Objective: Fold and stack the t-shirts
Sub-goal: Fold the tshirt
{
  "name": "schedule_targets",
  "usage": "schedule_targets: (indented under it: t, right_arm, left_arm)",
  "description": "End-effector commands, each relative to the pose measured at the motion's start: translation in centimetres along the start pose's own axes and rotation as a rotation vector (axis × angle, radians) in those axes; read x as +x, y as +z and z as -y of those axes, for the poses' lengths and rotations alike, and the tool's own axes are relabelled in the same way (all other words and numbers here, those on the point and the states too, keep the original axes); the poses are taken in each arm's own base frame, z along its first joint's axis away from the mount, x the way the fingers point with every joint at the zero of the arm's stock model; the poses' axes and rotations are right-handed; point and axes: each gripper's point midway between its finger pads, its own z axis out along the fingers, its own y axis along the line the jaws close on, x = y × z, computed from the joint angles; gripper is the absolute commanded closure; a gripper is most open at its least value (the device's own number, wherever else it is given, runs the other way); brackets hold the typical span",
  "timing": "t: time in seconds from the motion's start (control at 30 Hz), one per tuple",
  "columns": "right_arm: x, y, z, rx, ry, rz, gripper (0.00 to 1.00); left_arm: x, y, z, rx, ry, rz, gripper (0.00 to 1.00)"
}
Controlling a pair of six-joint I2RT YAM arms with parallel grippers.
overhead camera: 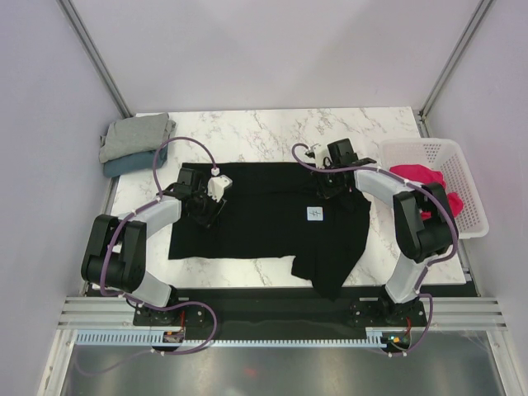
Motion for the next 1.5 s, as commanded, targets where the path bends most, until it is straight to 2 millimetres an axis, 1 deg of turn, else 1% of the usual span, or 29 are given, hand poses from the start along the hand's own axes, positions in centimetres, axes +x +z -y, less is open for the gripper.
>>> schedule_targets:
  t: [0.0, 0.13, 0.27, 0.37, 0.4, 0.47, 0.53, 0.67, 0.7, 0.73, 0.77, 0.83, 0.87, 0.93, 0.97, 1.0, 1.03, 1.07, 1.1, 1.13, 1.17, 1.23, 1.27, 1.3, 1.33, 1.37, 1.4, 1.43, 1.47]
  right_arm:
    - [-1.7, -2.7, -2.0, -0.053, -0.004, 0.055, 0.93]
    - [-1.4, -3.3, -3.3, -0.096, -0.012, 0.047, 0.93]
    - [-1.0, -3.4, -4.7, -0.159, -0.018, 0.024, 0.92]
    - [-0.7, -3.3, -5.3, -0.191, -0.03, 0.004, 0.92]
    - [-0.4, -3.4, -5.5, -0.201, -0.029, -0.008, 0.92]
    - [-0.6, -3.6, -6.2, -0.246, -0.039, -0.01, 0.94]
    - [-0.3, -3.9, -6.8, -0.276, -0.036, -0.025, 0.95]
    - [-0.8, -5.1, -8.6, -0.388, -0.056, -0.025, 0.95]
    - [-0.4, -5.5, -8.9, -0.409, -0.062, -0.044, 0.94]
    - [-0.6, -5.7, -9.0, -0.418, -0.069, -0.042, 0.92]
    - [-0.3, -5.7, -9.2, -0.432, -0.064, -0.058, 0.8]
    - [-0.1, -5.6, -9.3, -0.449, -0.081, -0.071, 0.7]
    - [0.3, -5.5, -9.4, -0.462, -0.074, -0.089, 0.62]
    - [0.2, -5.8, -9.7, -0.492, -0.066, -0.086, 0.57]
    - [-0.2, -6.1, -9.6, -0.493, -0.067, -0.069, 0.54]
    - [-0.5, -6.3, -9.4, -0.493, -0.069, -0.059, 0.54]
    - [-1.3, -6.6, -9.1, -0.482, -0.079, -0.038, 0.53]
    - [-1.7, -6.7, -8.3, -0.459, -0.067, -0.021, 0.53]
    - [-2.6, -6.6, -7.5, -0.434, -0.064, 0.011, 0.53]
    - [-3.3, -6.5, -6.6, -0.405, -0.053, 0.033, 0.53]
    - [-3.8, -6.5, -5.3, -0.382, -0.017, 0.054, 0.53]
    - [-5.0, -5.9, -3.5, -0.346, 0.002, 0.094, 0.53]
    - [-5.5, -5.7, -2.1, -0.324, 0.028, 0.114, 0.53]
    - [-6.2, -5.6, -1.4, -0.313, 0.041, 0.13, 0.53]
    - [-5.9, -4.6, -0.6, -0.313, 0.072, 0.118, 0.53]
    - [-6.3, -4.3, 0.3, -0.315, 0.122, 0.136, 0.53]
    - [-6.3, -3.8, 0.9, -0.319, 0.151, 0.141, 0.53]
    - [-6.1, -2.7, 1.4, -0.329, 0.188, 0.131, 0.53]
    - [-6.4, -2.3, 2.4, -0.326, 0.211, 0.153, 0.53]
  left_arm:
    - [0.6, 0.7, 0.5, 0.022, -0.03, -0.016, 0.5]
    - [0.6, 0.7, 0.6, 0.025, -0.029, -0.017, 0.5]
    - [0.4, 0.6, 0.4, 0.02, -0.027, -0.013, 0.5]
    - [0.3, 0.4, 0.4, 0.014, -0.026, -0.011, 0.5]
    - [0.3, 0.4, 0.3, 0.012, -0.024, -0.011, 0.5]
    - [0.3, 0.3, 0.2, 0.005, -0.023, -0.012, 0.5]
    - [0.2, 0.2, -0.1, -0.011, -0.019, -0.011, 0.5]
    - [0.0, 0.0, -0.5, -0.034, -0.015, -0.009, 0.5]
    - [-0.1, 0.0, -0.5, -0.035, -0.015, -0.006, 0.5]
    - [-0.1, 0.0, -0.5, -0.032, -0.016, -0.009, 0.5]
    - [-0.2, 0.0, -0.5, -0.032, -0.015, -0.005, 0.5]
    - [-0.1, 0.0, -0.5, -0.032, -0.016, -0.009, 0.5]
    - [-0.2, 0.0, -0.6, -0.034, -0.014, -0.008, 0.5]
    - [-0.7, -0.3, -1.0, -0.052, -0.011, -0.001, 0.5]
    - [-1.1, -0.7, -1.2, -0.069, -0.005, 0.009, 0.5]
    - [-1.7, -1.0, -1.6, -0.08, 0.004, 0.025, 0.5]
    - [-2.3, -1.3, -1.9, -0.092, 0.018, 0.041, 0.5]
    - [-3.0, -1.6, -2.3, -0.109, 0.025, 0.055, 0.49]
    - [-4.3, -2.1, -2.9, -0.125, 0.034, 0.08, 0.48]
    - [-4.9, -2.2, -3.3, -0.134, 0.039, 0.088, 0.48]
    - [-6.2, -2.4, -4.0, -0.151, 0.047, 0.105, 0.48]
    - [-7.2, -2.4, -5.1, -0.173, 0.047, 0.112, 0.48]
    - [-8.3, -2.5, -5.7, -0.188, 0.048, 0.126, 0.48]
    - [-8.4, -1.9, -6.5, -0.193, 0.038, 0.125, 0.48]
    - [-8.5, -1.5, -6.9, -0.197, 0.026, 0.123, 0.48]
    - [-9.1, -1.4, -7.7, -0.205, 0.016, 0.132, 0.48]
    - [-8.3, 0.0, -8.0, -0.192, -0.004, 0.096, 0.48]
    - [-8.3, 0.5, -8.3, -0.19, -0.028, 0.089, 0.48]
    - [-8.9, 0.5, -9.1, -0.193, -0.045, 0.102, 0.48]
